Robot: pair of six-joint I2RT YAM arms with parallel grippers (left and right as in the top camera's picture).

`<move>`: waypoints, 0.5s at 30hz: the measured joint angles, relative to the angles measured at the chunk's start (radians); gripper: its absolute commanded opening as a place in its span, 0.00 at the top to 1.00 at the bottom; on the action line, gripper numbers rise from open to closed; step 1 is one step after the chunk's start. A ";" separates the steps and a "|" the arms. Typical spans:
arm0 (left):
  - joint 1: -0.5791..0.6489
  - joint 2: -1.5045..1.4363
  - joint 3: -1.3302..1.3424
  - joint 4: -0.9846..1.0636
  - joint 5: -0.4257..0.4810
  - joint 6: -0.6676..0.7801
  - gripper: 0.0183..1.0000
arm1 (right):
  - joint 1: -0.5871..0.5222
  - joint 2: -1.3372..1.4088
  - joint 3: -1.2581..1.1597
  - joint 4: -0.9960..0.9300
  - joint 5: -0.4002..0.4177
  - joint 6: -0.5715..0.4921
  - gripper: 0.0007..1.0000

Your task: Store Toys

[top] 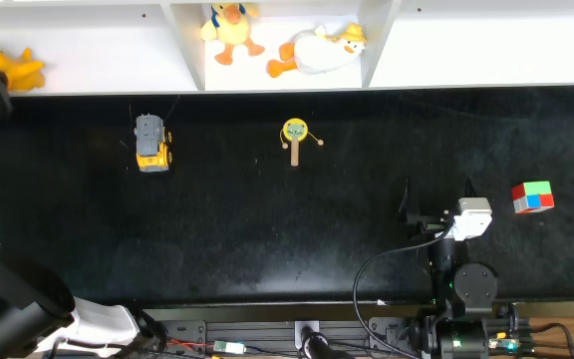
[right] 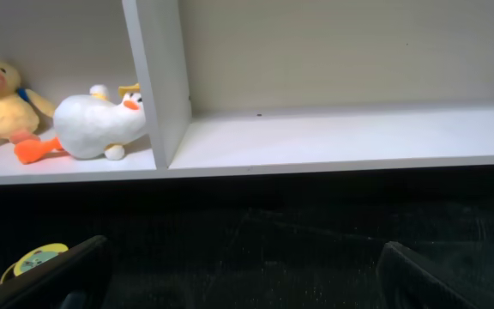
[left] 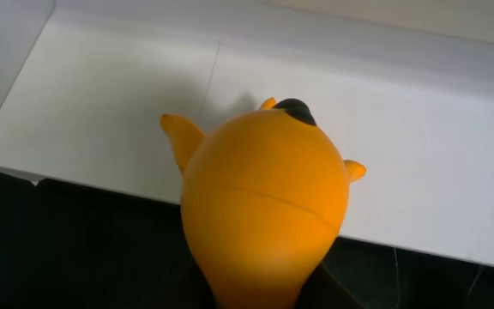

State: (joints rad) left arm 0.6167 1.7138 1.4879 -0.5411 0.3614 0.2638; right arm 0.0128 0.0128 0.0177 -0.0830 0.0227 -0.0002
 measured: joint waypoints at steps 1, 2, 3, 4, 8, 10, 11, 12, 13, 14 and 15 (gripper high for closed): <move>0.000 0.001 0.000 0.004 0.000 0.000 0.80 | 0.000 0.000 0.000 0.000 0.000 0.000 0.01; 0.000 0.003 0.000 0.008 0.000 0.000 0.80 | 0.000 0.000 0.000 0.000 0.000 0.000 0.00; 0.000 0.006 0.002 0.012 0.000 0.000 0.80 | 0.000 0.000 0.000 0.000 0.000 0.000 0.00; 0.000 0.010 0.002 0.014 0.000 0.000 0.80 | 0.000 0.000 0.000 0.000 0.000 0.000 0.00; -0.002 0.039 0.003 0.026 0.000 -0.004 0.80 | 0.000 0.000 0.000 0.000 0.000 0.000 0.01; -0.002 0.052 0.004 0.037 0.001 -0.008 0.80 | 0.000 0.000 0.000 0.000 0.000 0.000 0.00; -0.002 0.055 0.005 0.040 0.001 -0.011 0.80 | 0.000 0.000 0.000 0.000 0.000 0.000 0.00; -0.002 0.056 0.005 0.041 0.000 -0.011 0.80 | 0.000 0.000 0.000 0.000 0.000 0.000 0.00; -0.002 0.056 0.006 0.041 0.001 -0.013 0.80 | 0.000 0.000 0.000 0.000 0.000 0.000 0.00; -0.005 0.056 0.007 0.042 0.000 -0.016 0.79 | 0.000 0.000 0.000 0.000 0.000 0.000 0.00; -0.008 0.056 0.009 0.045 0.000 -0.019 0.79 | 0.000 0.000 0.000 0.000 0.000 0.000 0.00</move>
State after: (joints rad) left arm 0.6086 1.7699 1.4967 -0.4961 0.3618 0.2443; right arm 0.0128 0.0128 0.0177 -0.0826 0.0223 -0.0002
